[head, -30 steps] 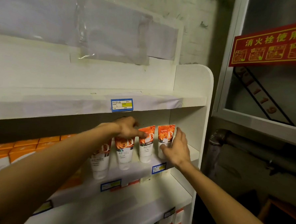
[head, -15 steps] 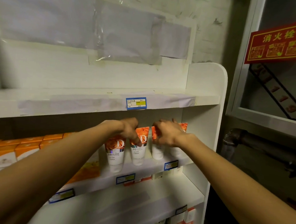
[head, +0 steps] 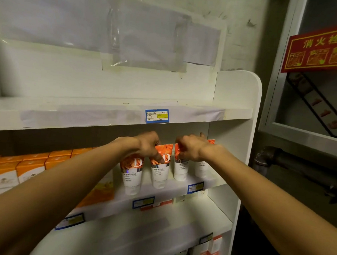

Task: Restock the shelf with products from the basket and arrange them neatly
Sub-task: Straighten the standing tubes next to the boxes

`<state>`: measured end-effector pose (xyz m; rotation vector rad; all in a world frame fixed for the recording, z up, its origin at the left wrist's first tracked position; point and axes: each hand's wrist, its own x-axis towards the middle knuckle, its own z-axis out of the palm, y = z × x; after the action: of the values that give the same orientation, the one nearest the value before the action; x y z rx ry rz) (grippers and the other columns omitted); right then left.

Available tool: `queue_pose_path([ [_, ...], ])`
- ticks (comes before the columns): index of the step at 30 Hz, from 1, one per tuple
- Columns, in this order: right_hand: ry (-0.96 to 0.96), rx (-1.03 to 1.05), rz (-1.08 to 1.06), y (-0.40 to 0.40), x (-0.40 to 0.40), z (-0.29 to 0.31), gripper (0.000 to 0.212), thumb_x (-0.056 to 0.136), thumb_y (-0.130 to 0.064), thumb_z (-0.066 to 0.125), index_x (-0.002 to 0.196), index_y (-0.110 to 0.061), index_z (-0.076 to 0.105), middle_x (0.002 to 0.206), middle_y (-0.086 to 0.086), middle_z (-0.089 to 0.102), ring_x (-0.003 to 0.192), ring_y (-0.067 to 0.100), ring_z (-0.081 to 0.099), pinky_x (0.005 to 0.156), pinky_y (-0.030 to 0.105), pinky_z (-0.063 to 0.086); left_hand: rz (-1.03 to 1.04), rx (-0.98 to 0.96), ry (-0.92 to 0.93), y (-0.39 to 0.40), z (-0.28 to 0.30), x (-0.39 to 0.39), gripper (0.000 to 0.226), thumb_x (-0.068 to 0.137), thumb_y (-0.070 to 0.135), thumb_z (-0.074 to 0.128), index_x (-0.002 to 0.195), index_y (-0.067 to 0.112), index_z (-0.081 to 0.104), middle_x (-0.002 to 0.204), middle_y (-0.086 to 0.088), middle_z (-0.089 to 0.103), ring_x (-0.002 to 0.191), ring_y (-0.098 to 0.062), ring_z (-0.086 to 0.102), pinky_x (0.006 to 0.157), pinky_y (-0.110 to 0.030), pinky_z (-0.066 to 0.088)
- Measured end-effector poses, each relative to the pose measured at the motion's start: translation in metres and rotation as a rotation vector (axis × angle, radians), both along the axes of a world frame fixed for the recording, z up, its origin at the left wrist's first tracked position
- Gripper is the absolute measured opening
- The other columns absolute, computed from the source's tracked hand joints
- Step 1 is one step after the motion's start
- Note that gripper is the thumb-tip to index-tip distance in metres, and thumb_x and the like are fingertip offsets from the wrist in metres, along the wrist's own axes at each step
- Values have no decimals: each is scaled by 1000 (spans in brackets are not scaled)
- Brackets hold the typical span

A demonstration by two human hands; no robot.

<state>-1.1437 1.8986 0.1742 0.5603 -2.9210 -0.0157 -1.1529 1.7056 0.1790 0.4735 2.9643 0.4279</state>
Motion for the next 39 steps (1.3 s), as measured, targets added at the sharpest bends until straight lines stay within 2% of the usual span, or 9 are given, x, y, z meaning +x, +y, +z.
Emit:
queue_pose_path([
  [4,-90,43,-10,-9,4,11,37,90,-35,66,123,-23,57,115,3,64,109,25,59,103,51,36,-4,14,-9,-3,-2,-2,36,80,35,81,109,15,72,103,-2,75,91,-19,72,89,-39,58],
  [7,-201,3,-22,-12,4,20,40,90,-26,69,127,-19,57,110,3,61,93,22,61,72,35,56,-2,10,-37,-2,-1,-4,38,80,35,82,110,15,72,105,-3,75,93,-20,71,90,-40,58],
  [8,-214,-1,-19,-12,2,22,41,89,-23,70,127,-18,58,112,4,62,93,23,62,71,36,59,-1,6,-43,-2,0,-4,39,80,35,82,111,15,71,106,-3,75,93,-20,71,90,-40,58],
  [11,-204,30,-13,-10,-3,27,37,88,-18,71,124,-18,61,117,6,65,99,26,66,85,42,59,0,3,-57,-2,0,-4,41,81,35,81,115,14,71,109,-3,74,94,-20,71,90,-39,57],
  [17,-171,42,20,-11,-2,26,36,90,-20,69,125,-16,63,118,6,66,104,26,65,90,39,56,16,8,-34,-3,-1,-1,44,80,38,81,115,14,70,108,-4,74,93,-21,71,91,-41,58],
  [28,-118,14,56,-8,-2,18,35,91,-20,67,125,-15,62,117,6,65,95,22,61,78,31,52,35,-60,30,-3,0,10,49,77,47,81,108,12,68,104,-5,74,88,-21,71,87,-40,59],
  [32,-169,-26,-3,-7,0,19,50,82,-27,76,127,-20,57,120,6,64,98,26,64,78,40,60,63,-101,-25,-15,9,18,64,65,61,83,110,18,67,98,-1,74,84,-18,73,85,-40,60],
  [36,-137,-125,37,-18,9,20,76,78,-39,79,143,-21,44,133,2,59,116,27,60,89,42,57,89,-220,-226,-33,21,27,62,69,47,87,117,17,64,110,-2,73,98,-22,72,95,-42,56],
  [39,-102,-71,93,-34,12,13,74,73,-47,81,137,-25,51,126,0,64,112,24,62,96,46,53,119,-270,-185,-40,19,30,50,75,40,85,114,15,65,114,-3,71,103,-23,69,98,-39,54],
])
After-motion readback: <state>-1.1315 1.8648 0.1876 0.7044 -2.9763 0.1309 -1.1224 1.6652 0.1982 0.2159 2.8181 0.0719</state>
